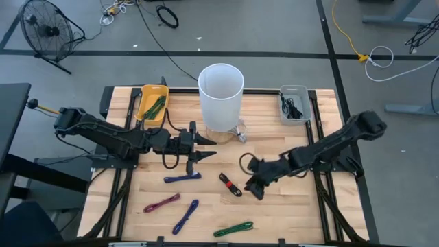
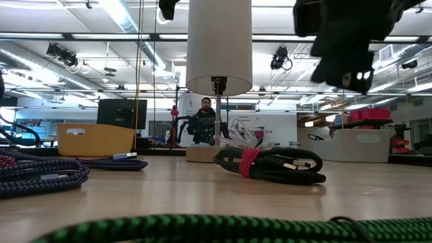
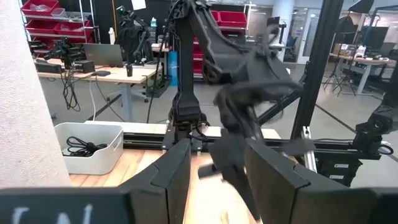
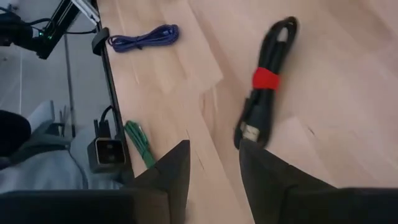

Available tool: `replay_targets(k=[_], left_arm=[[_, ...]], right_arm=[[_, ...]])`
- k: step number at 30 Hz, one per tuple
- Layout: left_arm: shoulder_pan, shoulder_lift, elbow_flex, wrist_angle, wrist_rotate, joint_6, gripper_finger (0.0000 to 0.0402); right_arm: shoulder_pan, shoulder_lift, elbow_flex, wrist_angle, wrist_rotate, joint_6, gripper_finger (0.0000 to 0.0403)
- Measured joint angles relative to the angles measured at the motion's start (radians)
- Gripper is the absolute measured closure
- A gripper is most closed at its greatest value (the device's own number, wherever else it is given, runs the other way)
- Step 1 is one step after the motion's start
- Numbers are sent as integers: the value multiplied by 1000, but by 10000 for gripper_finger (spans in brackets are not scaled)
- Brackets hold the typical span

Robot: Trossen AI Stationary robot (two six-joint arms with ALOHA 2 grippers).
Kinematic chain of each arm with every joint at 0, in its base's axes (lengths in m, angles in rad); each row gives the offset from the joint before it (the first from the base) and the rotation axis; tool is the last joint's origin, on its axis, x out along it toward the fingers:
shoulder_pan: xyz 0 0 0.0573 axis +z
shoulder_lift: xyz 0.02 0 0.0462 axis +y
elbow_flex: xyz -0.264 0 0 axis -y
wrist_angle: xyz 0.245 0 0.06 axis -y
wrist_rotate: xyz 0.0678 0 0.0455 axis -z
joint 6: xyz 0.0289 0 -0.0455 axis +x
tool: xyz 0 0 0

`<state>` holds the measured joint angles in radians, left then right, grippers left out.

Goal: Pick & Place USB Port
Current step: Put the black USB cable into the gray bin

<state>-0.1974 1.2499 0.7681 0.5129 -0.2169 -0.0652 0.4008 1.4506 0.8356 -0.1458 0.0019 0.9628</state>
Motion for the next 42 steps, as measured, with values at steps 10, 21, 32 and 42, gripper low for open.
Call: replay_targets(k=[10, 21, 32, 42], left_arm=[[0, 0, 0, 0, 0, -1, 246], [0, 0, 0, -2, 0, -1, 246], [0, 0, 0, -2, 0, -1, 246], [0, 0, 0, -3, 0, 0, 246]], right_arm=[[-13, 199, 0, 105, 9, 24, 266], [-41, 262, 0, 223, 53, -5, 266], [-41, 312, 0, 297, 88, -21, 266], [-45, 362, 17, 287, 81, -37, 266]])
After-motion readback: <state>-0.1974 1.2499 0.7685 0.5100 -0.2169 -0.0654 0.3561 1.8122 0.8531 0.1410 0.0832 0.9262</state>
